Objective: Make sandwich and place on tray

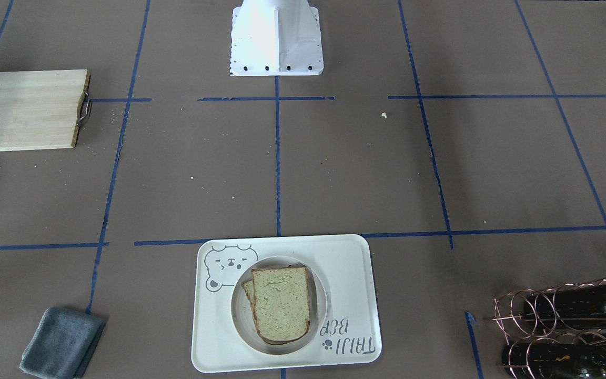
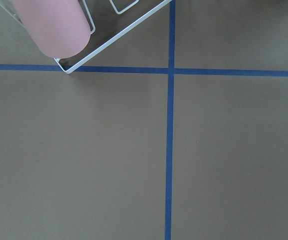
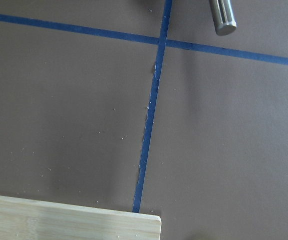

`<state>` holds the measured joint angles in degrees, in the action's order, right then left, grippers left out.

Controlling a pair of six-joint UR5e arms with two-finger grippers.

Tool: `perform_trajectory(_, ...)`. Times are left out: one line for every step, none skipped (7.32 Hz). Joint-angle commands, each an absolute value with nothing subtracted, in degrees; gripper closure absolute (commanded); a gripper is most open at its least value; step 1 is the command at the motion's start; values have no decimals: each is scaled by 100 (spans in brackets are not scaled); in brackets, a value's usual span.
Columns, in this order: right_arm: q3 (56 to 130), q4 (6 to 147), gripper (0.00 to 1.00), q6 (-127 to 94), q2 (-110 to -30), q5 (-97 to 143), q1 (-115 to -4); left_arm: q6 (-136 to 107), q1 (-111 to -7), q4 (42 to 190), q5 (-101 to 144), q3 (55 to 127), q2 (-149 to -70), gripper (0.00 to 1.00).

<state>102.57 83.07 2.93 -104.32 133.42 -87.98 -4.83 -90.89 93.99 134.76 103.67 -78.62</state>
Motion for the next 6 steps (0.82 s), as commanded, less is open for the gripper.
perform_trajectory(10248, 8297, 0, 334, -10441, 13342, -8798, -457, -9088, 9404, 13447, 10336, -7866, 0)
perform_trajectory(10257, 8288, 0, 343, -10441, 13342, -8798, -457, -9088, 9404, 13439, 10310, -7875, 0)
perform_trajectory(10248, 8297, 0, 343, -10441, 13342, -8798, -466, -9088, 9404, 13447, 10327, -7866, 0)
perform_trajectory(10248, 8297, 0, 343, -10441, 13342, -8798, -466, -9088, 9404, 13447, 10327, -7892, 0)
perform_trajectory(10248, 8297, 0, 334, -10441, 13342, -8798, -466, -9088, 9404, 13439, 10310, -7910, 0)
perform_trajectory(10239, 8297, 0, 317, -10441, 13359, -8798, -457, -9097, 9404, 13421, 10318, -7901, 0)
